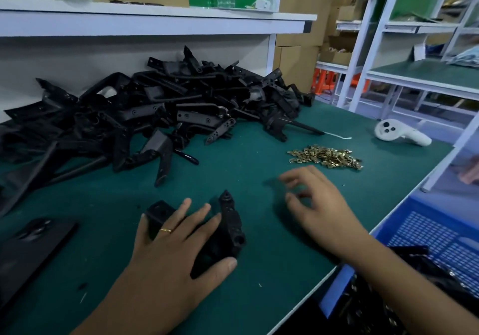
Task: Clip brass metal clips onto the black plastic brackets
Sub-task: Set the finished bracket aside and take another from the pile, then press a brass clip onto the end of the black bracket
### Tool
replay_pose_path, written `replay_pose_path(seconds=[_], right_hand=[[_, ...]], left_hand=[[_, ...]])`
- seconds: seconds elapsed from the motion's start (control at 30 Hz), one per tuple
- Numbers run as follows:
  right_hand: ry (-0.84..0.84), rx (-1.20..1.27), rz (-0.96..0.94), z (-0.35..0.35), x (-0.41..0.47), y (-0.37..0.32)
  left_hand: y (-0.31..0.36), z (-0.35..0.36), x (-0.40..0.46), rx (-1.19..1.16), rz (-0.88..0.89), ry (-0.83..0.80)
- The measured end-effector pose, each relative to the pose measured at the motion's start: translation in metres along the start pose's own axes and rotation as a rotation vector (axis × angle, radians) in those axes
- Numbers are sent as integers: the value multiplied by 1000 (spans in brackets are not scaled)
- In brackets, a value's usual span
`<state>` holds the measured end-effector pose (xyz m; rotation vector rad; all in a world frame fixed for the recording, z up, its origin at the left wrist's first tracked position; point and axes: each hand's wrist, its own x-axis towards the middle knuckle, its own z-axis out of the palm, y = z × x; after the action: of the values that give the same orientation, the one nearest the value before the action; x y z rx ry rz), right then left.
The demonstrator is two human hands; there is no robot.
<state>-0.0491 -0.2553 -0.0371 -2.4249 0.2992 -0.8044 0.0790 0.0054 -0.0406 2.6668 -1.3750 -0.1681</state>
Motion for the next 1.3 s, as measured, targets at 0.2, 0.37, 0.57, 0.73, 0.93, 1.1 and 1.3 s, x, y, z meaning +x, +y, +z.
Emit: replay_pose_path(seconds=[0.2,0.37,0.57,0.73,0.93,1.1,1.3], right_hand=[[-50,-352,304,-6,64,65],[-10,-354,252,0,76,66],[-85,-297,68,6,35,15],[-188,215,129,25,-16,-47],[70,803,266,60,-20,-89],[126,1056,451,64,-21,-91],[160,1074,492,63,-22,-89]], left_hand=[[4,2,-1,93,-77,16],[-1,-2,-5,69,-187,28],[1,3,-9,-50,-73,127],[5,-1,-13,-165,-57,207],[11,0,-13,-279,-3,307],[8,0,-12,-321,44,367],[5,-2,-13,-262,88,348]])
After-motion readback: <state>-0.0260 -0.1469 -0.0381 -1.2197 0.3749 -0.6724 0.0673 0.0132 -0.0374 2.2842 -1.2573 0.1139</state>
